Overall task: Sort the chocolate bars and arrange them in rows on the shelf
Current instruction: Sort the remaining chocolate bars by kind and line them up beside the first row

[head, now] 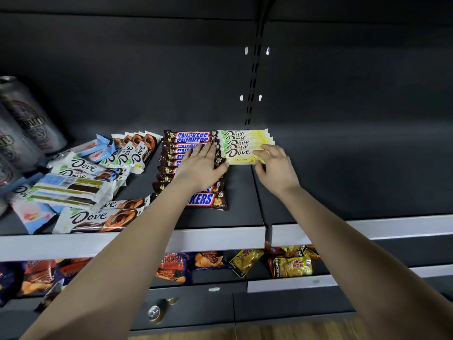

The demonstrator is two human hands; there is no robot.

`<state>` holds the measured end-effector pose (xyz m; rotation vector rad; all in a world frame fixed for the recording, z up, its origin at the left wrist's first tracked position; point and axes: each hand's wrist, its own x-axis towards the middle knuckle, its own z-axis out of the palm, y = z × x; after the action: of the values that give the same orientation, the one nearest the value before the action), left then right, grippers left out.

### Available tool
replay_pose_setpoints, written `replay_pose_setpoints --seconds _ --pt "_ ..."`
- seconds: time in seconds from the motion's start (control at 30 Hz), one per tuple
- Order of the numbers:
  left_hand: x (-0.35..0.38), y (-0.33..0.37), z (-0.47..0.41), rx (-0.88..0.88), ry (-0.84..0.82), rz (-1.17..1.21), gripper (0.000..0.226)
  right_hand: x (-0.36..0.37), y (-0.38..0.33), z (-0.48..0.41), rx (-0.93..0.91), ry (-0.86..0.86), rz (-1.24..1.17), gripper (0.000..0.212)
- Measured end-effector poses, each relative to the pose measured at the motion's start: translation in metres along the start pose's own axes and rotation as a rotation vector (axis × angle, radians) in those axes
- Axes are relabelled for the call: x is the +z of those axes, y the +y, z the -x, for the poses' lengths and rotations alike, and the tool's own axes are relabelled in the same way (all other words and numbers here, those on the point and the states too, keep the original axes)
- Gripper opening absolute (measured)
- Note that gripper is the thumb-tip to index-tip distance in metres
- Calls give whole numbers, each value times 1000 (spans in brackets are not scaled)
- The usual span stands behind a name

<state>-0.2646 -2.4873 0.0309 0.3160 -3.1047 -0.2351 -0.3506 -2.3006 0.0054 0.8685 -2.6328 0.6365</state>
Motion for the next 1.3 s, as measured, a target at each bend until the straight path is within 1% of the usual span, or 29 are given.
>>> replay_pose_setpoints --seconds 0.17,0.37,0.5,0.57,0.67,0.7,0.73,0.87,0.97,1.03,1.13,1.3 --pt "-1 0 0 -2 -6 -4 71 -1 -2 0 -1 8 8 34" --pt "-3 1 0 -4 -12 34 70 -4 -7 1 -38 12 80 33" --pt "-10 0 -1 -31 -22 221 66 -6 -14 0 -146 -7 121 30" --pt "-16 0 1 -34 -22 351 63 -7 -23 -2 -143 -20 95 32" --pt "-25 -4 5 -43 -2 661 59 -7 -46 -10 -117 -14 14 36" --pt "-28 -7 7 -39 19 692 58 -8 -56 -14 -124 -9 -12 36" --pt "-30 -12 9 -32 49 660 57 -8 -66 -18 -136 -4 -38 36" --pt "-34 -46 19 -15 124 368 56 -3 -110 -30 -209 -3 -82 38" --pt "-35 -76 37 -41 171 257 56 6 -143 -36 -275 -29 -102 39" --pt "-38 -98 52 -73 188 216 56 13 -167 -39 -321 -45 -124 39" --pt "-42 -131 76 -169 193 195 55 23 -200 -41 -385 -70 -152 39" --pt "-46 -175 114 -263 223 180 44 39 -246 -42 -492 -115 -168 38"
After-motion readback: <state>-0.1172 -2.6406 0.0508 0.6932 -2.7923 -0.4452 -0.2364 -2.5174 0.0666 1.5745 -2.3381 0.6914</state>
